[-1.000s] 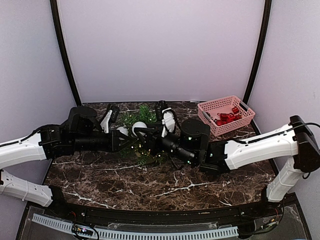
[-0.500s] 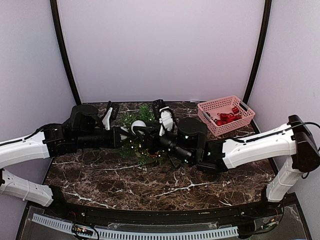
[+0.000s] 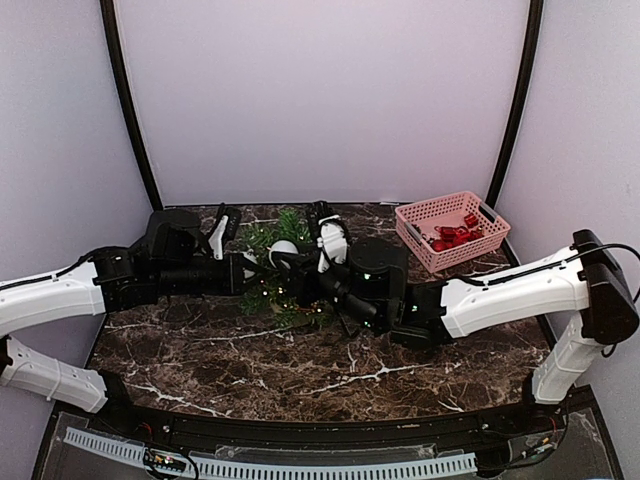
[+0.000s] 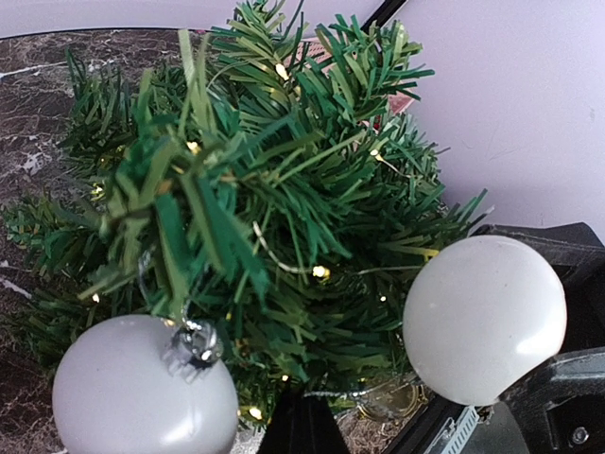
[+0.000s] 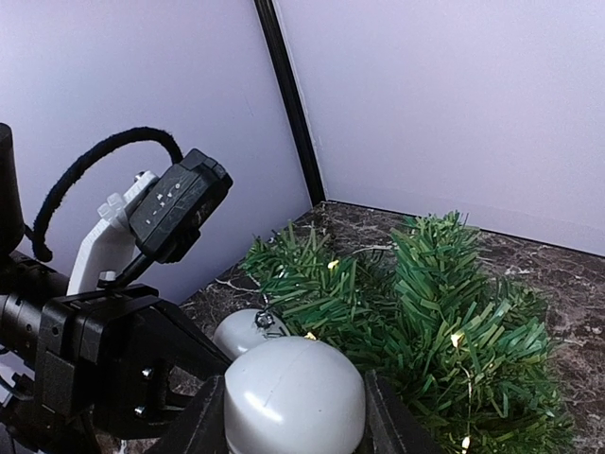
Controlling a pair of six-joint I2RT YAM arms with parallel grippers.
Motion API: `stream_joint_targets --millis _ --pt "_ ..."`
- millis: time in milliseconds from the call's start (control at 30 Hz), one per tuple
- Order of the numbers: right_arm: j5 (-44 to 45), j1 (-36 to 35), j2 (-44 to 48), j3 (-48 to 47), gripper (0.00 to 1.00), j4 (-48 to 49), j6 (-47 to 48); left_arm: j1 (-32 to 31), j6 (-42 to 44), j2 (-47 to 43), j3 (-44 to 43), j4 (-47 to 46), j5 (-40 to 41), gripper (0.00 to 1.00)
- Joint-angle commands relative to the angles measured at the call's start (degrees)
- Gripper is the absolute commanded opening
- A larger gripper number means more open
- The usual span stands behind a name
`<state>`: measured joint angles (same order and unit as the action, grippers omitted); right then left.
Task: Decorate the small christmas tree
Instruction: Hang the ornament ball on the branch.
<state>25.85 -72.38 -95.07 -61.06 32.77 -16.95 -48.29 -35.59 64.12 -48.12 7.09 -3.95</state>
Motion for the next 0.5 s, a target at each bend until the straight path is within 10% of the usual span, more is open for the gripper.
stream_joint_targets --millis 0,467 --pt "2.5 -0.5 0.6 -0.3 0.43 2.5 0.7 0.6 0.7 0.3 0.4 -2.2 -1.0 0.04" --pt "2.7 -0.5 1.9 1.8 0.43 6.2 1.6 0.8 0.4 0.0 0.9 -2.3 -0.2 0.19"
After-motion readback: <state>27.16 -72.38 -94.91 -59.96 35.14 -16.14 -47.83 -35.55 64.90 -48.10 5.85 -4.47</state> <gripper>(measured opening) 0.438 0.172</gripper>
